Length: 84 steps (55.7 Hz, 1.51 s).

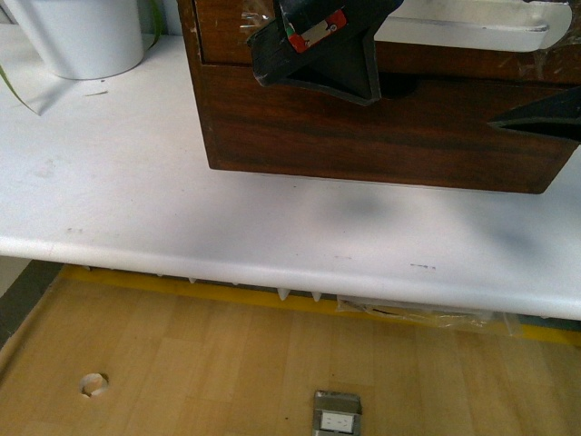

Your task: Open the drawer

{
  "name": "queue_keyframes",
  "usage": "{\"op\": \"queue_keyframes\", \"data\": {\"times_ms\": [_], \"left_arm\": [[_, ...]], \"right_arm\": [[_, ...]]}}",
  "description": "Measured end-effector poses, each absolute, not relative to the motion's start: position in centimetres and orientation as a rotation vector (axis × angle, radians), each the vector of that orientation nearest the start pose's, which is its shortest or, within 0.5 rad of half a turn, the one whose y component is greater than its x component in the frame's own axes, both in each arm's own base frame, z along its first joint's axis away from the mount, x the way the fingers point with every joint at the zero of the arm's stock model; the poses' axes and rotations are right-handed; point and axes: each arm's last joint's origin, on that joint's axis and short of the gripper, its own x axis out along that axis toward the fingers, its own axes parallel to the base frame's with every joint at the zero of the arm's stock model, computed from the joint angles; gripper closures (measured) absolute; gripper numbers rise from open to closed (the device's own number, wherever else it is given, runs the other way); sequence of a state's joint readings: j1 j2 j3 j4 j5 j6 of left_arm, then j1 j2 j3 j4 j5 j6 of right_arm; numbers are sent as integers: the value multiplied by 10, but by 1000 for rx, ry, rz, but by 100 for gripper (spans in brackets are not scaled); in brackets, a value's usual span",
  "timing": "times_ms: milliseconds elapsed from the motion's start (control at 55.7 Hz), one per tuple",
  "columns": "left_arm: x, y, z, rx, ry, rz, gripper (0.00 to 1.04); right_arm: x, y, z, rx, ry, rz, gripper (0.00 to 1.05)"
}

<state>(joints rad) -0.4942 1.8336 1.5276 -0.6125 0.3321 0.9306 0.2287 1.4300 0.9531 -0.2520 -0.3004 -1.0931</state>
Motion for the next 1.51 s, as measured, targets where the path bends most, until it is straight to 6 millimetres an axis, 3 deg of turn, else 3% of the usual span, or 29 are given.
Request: {"op": "queue_keyframes", "data": {"times_ms": [916, 1240, 1509], "left_arm": [[343, -198, 259, 895, 532, -1173, 6], [336, -194, 260, 937, 559, -1215, 6], [313, -188, 263, 1021, 574, -1272, 6]], "right_arm": [[305, 90, 222, -990, 455, 833, 9], [299, 91, 222, -1004, 474, 918, 9], [278, 91, 225, -1039, 481, 1019, 9]]}}
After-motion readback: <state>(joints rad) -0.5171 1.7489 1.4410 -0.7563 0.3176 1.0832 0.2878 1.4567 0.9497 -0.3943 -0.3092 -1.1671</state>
